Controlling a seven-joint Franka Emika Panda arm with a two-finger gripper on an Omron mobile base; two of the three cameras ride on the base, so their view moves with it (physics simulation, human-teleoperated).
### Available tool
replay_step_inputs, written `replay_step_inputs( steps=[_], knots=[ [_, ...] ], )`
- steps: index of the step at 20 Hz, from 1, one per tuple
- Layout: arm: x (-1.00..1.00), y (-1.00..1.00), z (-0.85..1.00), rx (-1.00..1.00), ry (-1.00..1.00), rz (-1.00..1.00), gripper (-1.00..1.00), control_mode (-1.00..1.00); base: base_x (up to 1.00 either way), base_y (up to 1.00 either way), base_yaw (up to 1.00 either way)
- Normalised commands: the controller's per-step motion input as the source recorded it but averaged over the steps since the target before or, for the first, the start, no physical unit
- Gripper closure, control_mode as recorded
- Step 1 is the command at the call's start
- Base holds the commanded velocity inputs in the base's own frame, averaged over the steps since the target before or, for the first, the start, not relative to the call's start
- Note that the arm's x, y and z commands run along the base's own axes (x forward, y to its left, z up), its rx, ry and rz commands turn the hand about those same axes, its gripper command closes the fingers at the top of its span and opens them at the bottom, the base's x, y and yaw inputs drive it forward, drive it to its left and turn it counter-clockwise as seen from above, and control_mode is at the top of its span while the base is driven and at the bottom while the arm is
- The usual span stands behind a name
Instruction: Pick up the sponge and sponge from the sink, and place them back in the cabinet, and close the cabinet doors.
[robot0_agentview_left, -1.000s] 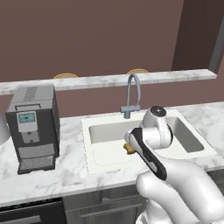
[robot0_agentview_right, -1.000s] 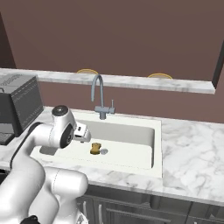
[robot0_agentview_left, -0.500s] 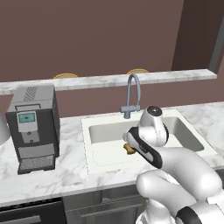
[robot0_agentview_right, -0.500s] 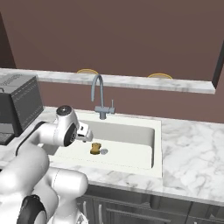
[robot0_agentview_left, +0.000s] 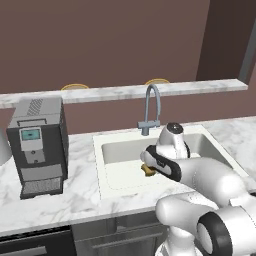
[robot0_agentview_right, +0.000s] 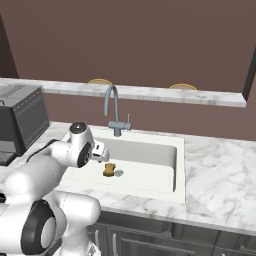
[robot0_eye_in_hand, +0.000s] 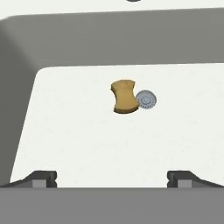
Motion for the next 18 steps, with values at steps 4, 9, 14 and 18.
replay_step_inputs(
  steps=[4,9,14,18],
  knots=[
    [0.27,-0.05,-0.26,0.00,0.00,0.00,-1.00,-1.00,0.00,0.00,0.00],
    [0.29,-0.03,-0.29,0.00,0.00,0.00,-1.00,-1.00,0.00,0.00,0.00],
    [0.23,-0.06,-0.19,0.00,0.00,0.00,-1.00,-1.00,0.00,0.00,0.00],
    [0.25,-0.05,-0.19,0.00,0.00,0.00,-1.00,-1.00,0.00,0.00,0.00]
  ],
)
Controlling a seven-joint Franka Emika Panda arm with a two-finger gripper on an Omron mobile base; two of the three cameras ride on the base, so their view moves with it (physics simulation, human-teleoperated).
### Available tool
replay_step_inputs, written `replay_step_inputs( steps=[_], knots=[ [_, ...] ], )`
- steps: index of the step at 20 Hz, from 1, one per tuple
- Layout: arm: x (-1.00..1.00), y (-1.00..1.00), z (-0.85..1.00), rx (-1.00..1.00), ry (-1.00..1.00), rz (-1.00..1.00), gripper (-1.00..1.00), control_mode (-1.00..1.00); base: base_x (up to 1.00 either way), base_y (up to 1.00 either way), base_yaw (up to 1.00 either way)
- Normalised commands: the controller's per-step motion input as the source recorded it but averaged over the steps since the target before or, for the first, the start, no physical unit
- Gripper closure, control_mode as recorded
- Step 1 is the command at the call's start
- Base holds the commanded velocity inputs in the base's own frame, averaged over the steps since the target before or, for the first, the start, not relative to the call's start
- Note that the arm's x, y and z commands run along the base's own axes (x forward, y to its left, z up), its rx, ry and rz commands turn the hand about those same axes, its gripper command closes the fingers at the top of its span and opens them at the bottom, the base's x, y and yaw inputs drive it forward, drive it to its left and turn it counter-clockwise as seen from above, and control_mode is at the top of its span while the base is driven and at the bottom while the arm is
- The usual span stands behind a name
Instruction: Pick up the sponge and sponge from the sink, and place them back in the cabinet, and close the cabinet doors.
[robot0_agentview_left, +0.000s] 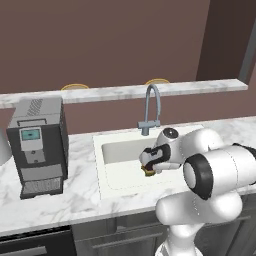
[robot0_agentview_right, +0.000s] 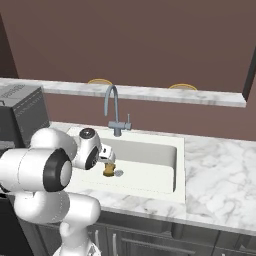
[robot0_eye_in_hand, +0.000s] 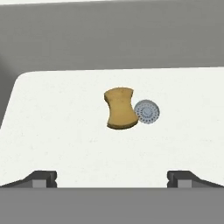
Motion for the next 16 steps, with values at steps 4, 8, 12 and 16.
replay_step_inputs(
  steps=[4,8,12,16],
  knots=[
    [0.24,-0.02,-0.21,0.00,0.00,0.00,-1.00,-1.00,0.00,0.00,0.00],
    [0.20,-0.02,-0.23,0.00,0.00,0.00,-1.00,-1.00,0.00,0.00,0.00],
    [0.19,0.00,-0.24,0.00,0.00,0.00,-1.00,-1.00,0.00,0.00,0.00],
    [0.19,0.00,-0.24,0.00,0.00,0.00,-1.00,-1.00,0.00,0.00,0.00]
  ],
)
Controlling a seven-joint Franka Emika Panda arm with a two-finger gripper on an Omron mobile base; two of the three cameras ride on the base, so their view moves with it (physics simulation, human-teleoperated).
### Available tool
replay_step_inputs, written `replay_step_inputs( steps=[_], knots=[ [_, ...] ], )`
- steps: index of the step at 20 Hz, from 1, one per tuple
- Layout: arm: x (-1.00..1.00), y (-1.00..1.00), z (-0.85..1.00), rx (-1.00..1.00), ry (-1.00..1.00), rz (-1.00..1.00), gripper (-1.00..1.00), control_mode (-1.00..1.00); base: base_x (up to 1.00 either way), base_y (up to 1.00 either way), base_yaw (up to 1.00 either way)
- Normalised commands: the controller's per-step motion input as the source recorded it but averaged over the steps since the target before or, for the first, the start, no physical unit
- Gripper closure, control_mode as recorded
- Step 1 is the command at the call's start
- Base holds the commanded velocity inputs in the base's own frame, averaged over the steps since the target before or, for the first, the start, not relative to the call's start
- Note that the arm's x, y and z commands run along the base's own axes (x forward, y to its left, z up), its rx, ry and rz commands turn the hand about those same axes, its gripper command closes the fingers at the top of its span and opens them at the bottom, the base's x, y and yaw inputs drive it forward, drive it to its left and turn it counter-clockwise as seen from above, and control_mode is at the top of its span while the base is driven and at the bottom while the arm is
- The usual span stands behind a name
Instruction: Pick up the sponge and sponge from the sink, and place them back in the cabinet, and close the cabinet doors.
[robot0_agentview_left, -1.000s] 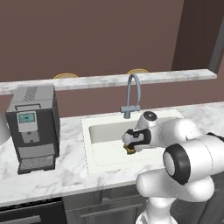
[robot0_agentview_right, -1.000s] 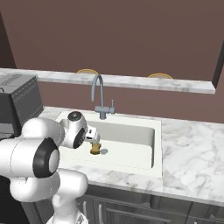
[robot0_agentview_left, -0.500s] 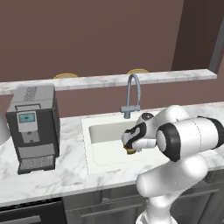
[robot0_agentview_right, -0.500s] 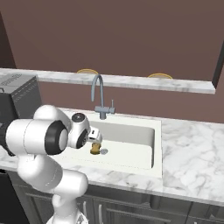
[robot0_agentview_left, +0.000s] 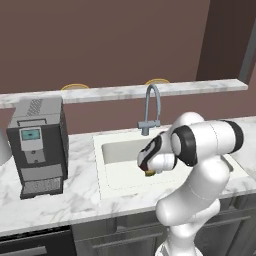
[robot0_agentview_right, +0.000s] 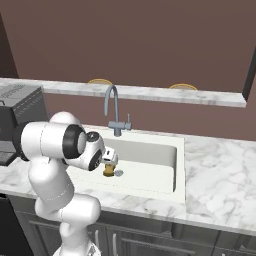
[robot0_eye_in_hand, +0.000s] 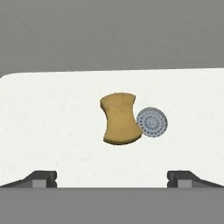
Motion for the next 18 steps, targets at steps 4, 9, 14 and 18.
replay_step_inputs(
  steps=[4,9,14,18],
  knots=[
    [0.20,0.00,-0.22,0.00,0.00,0.00,-1.00,-1.00,0.00,0.00,0.00],
    [0.18,-0.03,-0.08,0.00,0.00,0.00,-1.00,-1.00,0.00,0.00,0.00],
    [0.16,-0.10,0.00,0.00,0.02,0.00,-1.00,-1.00,0.00,0.00,0.00],
    [0.09,-0.14,-0.01,0.00,0.01,0.00,-1.00,-1.00,0.00,0.00,0.00]
  ],
)
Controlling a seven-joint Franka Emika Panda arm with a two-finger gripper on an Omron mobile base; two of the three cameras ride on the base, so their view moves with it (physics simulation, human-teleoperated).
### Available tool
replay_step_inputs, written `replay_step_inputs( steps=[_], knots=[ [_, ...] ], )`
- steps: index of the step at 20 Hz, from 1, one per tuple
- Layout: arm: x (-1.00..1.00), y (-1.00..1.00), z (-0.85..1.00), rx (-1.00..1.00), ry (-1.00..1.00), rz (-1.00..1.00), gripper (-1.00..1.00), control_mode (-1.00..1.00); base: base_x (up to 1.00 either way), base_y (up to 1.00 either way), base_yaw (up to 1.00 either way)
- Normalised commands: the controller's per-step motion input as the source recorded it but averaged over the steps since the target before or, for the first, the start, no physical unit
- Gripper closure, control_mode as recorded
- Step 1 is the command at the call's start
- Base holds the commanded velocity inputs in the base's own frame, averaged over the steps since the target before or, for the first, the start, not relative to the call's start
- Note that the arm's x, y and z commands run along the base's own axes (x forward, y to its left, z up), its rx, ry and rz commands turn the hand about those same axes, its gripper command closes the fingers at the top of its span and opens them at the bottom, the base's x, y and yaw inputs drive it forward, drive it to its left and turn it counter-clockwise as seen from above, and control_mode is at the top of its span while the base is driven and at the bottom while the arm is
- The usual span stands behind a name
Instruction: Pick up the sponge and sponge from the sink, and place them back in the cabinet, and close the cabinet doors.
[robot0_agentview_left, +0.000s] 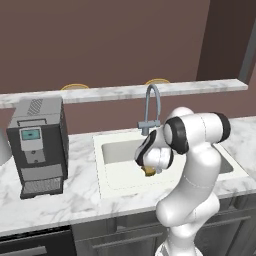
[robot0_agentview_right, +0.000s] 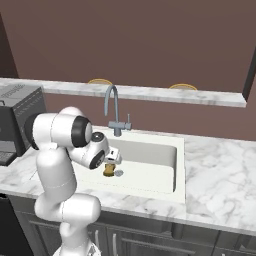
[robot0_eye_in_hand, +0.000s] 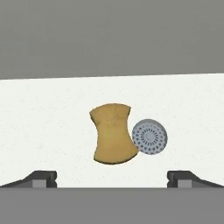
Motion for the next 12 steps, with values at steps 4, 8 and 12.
replay_step_inputs(
  steps=[4,8,12],
  knots=[
    [0.08,-0.07,-0.11,0.00,0.00,0.00,-1.00,-1.00,0.00,0.00,0.00],
    [0.02,0.00,-0.19,0.00,0.00,0.00,-1.00,-1.00,0.00,0.00,0.00],
    [0.00,0.00,-0.19,0.00,0.00,0.00,-1.00,-1.00,0.00,0.00,0.00]
  ],
)
